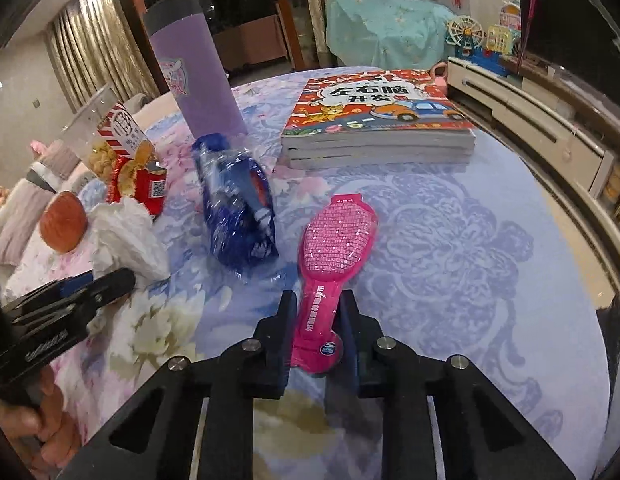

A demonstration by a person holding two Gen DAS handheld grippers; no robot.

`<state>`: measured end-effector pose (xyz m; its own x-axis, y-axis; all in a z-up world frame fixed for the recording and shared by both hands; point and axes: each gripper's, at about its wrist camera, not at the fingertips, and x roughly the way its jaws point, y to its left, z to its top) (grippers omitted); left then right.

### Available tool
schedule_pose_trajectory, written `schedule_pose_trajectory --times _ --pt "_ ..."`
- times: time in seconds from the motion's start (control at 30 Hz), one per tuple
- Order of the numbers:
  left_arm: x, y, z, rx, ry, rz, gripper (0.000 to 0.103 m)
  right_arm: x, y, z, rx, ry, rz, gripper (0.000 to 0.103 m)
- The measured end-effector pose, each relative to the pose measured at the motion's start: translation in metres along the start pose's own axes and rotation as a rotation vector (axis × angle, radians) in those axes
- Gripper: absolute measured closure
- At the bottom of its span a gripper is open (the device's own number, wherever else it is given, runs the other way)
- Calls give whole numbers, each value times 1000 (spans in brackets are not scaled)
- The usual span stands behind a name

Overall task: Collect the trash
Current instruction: 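Grasp the white plastic bag with the left tool while the right tool grasps the pink hairbrush, then carry the white plastic bag and pink hairbrush over the trash bin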

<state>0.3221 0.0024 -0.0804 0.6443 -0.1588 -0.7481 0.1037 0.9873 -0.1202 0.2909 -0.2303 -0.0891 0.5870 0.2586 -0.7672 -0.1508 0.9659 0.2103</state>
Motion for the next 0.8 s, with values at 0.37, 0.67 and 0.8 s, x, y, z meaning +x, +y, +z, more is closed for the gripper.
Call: schedule_pose_trajectory --times 0.37,0.67,0.8 --pt "-49 -38 -45 -8 4 -121 76 -59 -24 -40 84 -63 96 98" --pt "-77 -60 -72 -5 14 -179 76 -89 -31 -63 110 -95 152 99" --pt "-77 -73 -77 13 31 -198 76 -100 -32 -75 118 -105 156 99"
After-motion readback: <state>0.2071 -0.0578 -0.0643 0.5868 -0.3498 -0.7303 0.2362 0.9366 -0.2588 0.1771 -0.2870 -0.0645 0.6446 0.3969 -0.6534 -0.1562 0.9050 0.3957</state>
